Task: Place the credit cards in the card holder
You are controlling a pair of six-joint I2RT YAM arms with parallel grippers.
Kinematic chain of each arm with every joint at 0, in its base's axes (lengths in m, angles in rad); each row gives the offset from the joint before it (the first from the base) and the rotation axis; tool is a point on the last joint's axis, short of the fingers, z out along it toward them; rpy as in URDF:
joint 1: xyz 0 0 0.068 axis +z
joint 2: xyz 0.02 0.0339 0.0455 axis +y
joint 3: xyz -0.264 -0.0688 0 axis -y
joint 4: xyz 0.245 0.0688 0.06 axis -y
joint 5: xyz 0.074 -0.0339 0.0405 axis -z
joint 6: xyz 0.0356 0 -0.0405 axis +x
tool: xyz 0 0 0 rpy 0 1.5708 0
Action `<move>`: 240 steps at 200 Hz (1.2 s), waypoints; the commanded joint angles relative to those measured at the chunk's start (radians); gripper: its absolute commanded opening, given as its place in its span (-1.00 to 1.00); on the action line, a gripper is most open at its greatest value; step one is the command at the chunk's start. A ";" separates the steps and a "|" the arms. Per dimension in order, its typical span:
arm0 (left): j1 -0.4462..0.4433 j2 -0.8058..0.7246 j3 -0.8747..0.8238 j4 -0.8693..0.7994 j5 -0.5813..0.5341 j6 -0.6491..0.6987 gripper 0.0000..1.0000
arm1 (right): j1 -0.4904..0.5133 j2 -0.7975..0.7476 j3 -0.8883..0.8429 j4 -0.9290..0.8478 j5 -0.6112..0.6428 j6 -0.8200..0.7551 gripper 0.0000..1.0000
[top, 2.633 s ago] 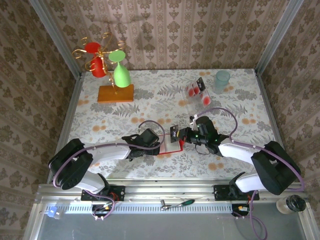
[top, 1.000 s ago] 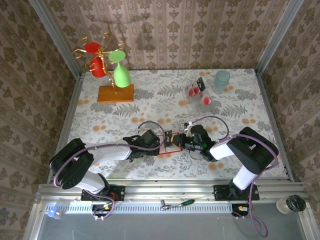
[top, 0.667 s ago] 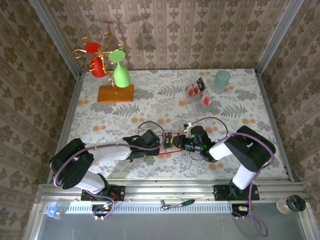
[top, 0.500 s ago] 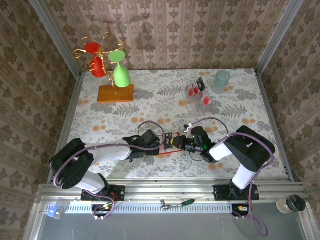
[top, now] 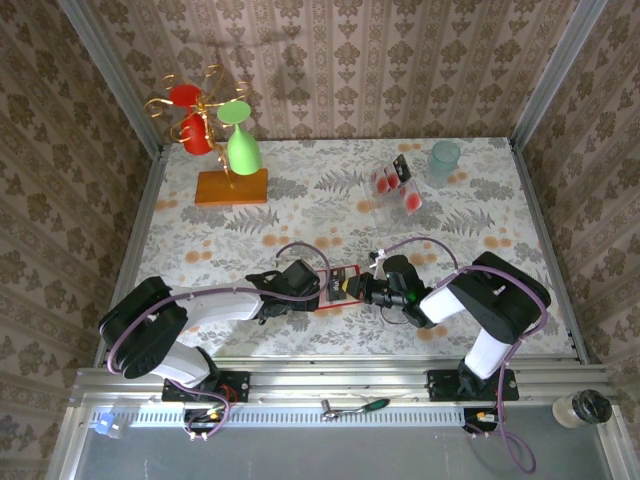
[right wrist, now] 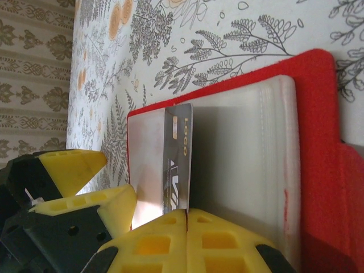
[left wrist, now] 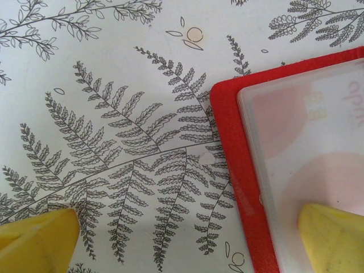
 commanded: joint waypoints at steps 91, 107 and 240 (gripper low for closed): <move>-0.006 0.027 -0.035 -0.071 -0.022 -0.008 1.00 | 0.005 -0.018 -0.013 -0.106 -0.029 -0.042 -1.00; -0.005 0.027 -0.034 -0.070 -0.024 -0.008 1.00 | 0.006 -0.019 -0.011 -0.115 -0.031 -0.045 -1.00; -0.003 0.010 -0.028 -0.070 -0.023 -0.007 1.00 | -0.019 0.047 0.122 -0.324 -0.159 -0.105 -0.53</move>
